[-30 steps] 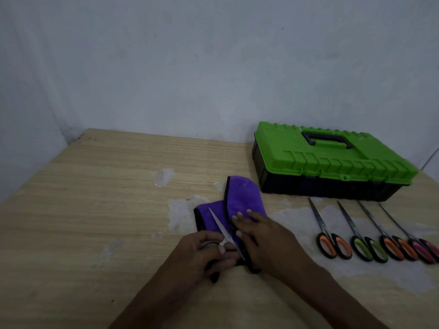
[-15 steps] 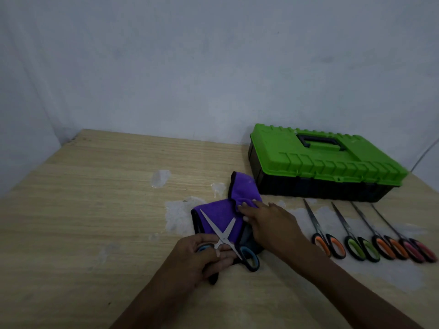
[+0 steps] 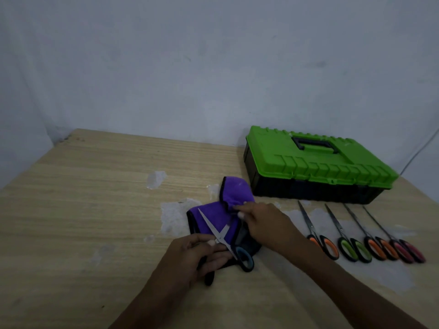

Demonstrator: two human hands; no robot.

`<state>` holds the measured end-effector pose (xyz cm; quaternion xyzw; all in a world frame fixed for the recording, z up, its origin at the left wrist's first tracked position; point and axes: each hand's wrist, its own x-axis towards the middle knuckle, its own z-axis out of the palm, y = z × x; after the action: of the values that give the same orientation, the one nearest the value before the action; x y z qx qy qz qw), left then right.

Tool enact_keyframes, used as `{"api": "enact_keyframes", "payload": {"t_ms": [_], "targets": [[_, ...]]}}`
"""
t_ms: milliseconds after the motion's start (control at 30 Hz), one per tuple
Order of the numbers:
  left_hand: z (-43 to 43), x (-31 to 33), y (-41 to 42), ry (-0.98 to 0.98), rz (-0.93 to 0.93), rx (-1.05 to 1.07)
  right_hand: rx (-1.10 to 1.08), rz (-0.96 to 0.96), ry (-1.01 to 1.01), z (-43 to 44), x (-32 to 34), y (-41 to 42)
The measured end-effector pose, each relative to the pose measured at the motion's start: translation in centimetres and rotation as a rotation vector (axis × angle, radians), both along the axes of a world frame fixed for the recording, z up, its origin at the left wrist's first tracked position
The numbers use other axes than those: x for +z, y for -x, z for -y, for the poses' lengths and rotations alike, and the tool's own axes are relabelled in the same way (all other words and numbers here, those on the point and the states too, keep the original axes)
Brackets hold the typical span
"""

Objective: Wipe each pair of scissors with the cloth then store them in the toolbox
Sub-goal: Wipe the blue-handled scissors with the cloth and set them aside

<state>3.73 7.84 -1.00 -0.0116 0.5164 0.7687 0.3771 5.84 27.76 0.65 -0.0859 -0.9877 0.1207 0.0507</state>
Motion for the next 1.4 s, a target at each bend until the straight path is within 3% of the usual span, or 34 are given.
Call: {"api": "enact_keyframes", "payload": {"t_ms": [100, 200, 467, 633, 733, 900, 1033, 1200, 1267, 1400], "targets": [[-0.2, -0.2, -0.1, 0.020, -0.041, 0.010, 0.044, -0.191, 0.141, 0.8, 1.1, -0.8], [-0.4, -0.4, 0.1, 0.038, -0.061, -0.016, 0.244, -0.020, 0.210, 3.0, 1.9, -2.9], [-0.5, -0.8, 0.9, 0.074, -0.122, -0.070, 0.295, 0.326, -0.140, 4.2, 1.8, 0.0], [-0.4, -0.4, 0.7, 0.076, -0.101, -0.062, 0.294, 0.299, -0.308, 5.0, 1.3, 3.9], [-0.2, -0.2, 0.5, 0.081, -0.101, -0.059, 0.234, 0.170, -0.153, 4.1, 0.9, 4.3], [0.2, 0.0, 0.0, 0.086, -0.090, -0.042, 0.009, -0.194, 0.306, -0.1, 1.5, 2.1], [0.2, 0.0, 0.0, 0.072, -0.085, -0.045, 0.037, -0.308, 0.488, -1.2, 3.2, -1.7], [0.1, -0.4, 0.2, 0.066, -0.093, -0.043, 0.270, 0.025, 0.304, 2.2, 0.7, -4.8], [0.0, -0.5, 0.2, 0.057, -0.100, -0.048, 0.326, 0.032, 0.128, 3.1, -0.7, -4.5], [0.3, -0.1, -0.1, 0.058, -0.123, -0.055, 0.207, 0.040, -0.008, 1.5, -1.2, -2.6]]}}
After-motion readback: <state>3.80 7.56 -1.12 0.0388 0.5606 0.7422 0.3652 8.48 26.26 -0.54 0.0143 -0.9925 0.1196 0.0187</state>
